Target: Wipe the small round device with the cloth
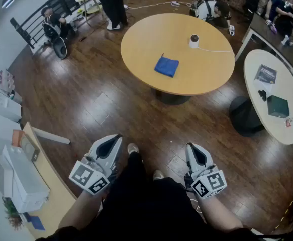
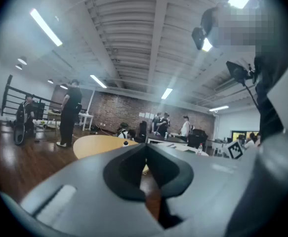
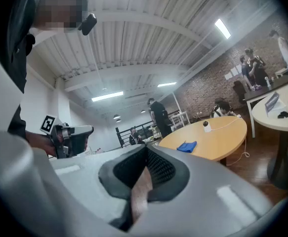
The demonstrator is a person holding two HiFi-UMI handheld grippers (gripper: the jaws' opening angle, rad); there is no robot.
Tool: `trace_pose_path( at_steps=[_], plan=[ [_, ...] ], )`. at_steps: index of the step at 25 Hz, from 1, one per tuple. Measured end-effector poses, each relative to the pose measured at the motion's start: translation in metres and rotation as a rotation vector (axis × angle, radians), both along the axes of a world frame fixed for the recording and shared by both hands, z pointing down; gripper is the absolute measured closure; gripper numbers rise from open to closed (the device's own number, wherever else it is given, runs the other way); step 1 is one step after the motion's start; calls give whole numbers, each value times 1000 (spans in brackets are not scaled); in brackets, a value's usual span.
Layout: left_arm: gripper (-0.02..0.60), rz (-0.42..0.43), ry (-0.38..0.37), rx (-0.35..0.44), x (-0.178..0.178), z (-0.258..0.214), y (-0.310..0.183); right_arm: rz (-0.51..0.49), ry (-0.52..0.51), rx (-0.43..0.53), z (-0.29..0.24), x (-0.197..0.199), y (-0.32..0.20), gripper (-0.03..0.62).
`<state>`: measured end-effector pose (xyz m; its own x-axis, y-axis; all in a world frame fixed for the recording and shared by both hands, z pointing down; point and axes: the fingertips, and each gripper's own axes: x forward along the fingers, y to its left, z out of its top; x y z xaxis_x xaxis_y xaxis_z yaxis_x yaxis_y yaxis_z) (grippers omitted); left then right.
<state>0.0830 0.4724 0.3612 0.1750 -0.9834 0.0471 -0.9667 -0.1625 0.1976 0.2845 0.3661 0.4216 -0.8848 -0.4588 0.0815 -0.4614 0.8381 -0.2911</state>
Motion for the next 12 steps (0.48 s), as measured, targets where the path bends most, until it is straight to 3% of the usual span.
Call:
trace_pose_path(
  at_steps=[6, 12],
  plan=[
    [578, -83, -11, 53, -54, -1, -3, 9, 27, -21, 7, -24, 0, 592],
    [578, -30, 24, 20, -90, 20, -45, 64, 68, -17, 9, -43, -33, 592]
  ],
)
